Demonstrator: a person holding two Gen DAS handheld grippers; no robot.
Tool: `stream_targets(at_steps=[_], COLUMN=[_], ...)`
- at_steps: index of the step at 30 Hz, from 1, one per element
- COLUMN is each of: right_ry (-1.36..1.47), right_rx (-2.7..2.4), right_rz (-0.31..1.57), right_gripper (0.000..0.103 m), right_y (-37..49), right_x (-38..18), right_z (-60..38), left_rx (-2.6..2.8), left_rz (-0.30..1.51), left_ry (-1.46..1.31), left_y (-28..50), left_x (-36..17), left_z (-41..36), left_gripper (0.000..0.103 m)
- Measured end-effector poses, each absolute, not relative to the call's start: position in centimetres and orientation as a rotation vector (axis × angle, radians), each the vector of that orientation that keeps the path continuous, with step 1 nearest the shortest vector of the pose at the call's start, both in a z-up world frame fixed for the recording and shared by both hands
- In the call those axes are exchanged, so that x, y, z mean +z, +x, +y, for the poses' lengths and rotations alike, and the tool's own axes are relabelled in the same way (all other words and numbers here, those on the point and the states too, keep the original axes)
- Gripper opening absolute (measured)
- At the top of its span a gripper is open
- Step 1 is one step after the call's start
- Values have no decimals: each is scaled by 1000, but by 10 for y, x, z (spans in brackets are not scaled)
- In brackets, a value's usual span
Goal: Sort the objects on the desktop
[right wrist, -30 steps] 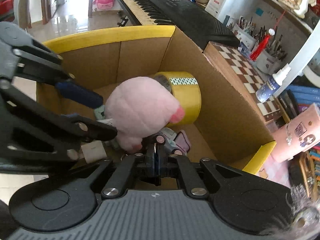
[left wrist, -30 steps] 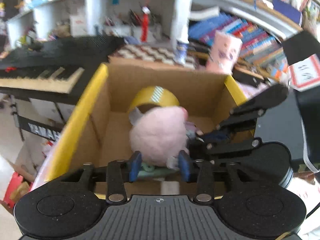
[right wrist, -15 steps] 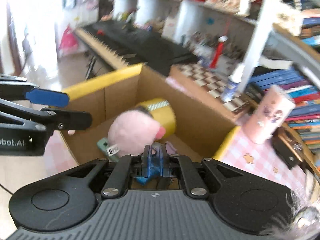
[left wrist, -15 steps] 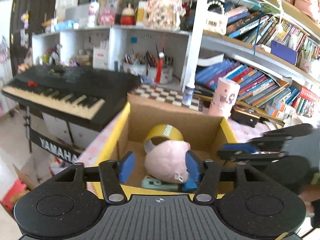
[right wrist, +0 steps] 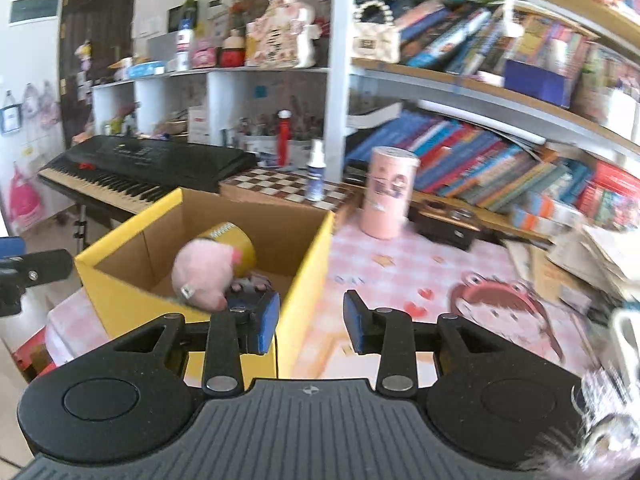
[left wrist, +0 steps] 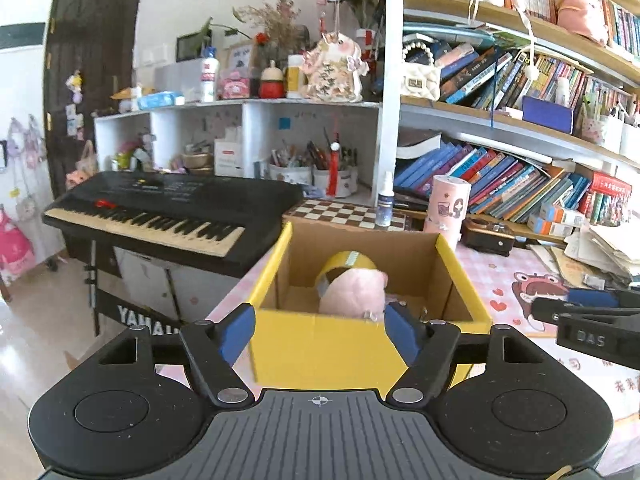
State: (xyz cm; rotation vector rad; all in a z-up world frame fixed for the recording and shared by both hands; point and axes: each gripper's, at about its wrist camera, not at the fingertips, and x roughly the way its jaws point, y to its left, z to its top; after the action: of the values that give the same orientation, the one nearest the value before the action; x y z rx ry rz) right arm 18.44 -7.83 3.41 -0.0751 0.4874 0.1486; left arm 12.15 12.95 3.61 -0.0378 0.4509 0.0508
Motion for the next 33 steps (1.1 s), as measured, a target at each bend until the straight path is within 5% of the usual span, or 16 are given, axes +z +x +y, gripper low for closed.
stream_targets(at_steps=[15, 29, 33], right_ry=[-12, 32, 28], right_rx=[4, -86, -94], right_rz=[518, 599, 618], right_gripper=[59, 67, 76], right_y=[31, -11, -15], right_x=[4, -13, -16], right_z=[-78, -92, -94], left_rx=[8, -77, -74], left_rz=[490, 585, 609], left_ry=[-43, 3, 40], left_y=[25, 12, 12], left_x=[14, -5, -8], left_z=[118, 98, 91], left_gripper=[74, 74, 75])
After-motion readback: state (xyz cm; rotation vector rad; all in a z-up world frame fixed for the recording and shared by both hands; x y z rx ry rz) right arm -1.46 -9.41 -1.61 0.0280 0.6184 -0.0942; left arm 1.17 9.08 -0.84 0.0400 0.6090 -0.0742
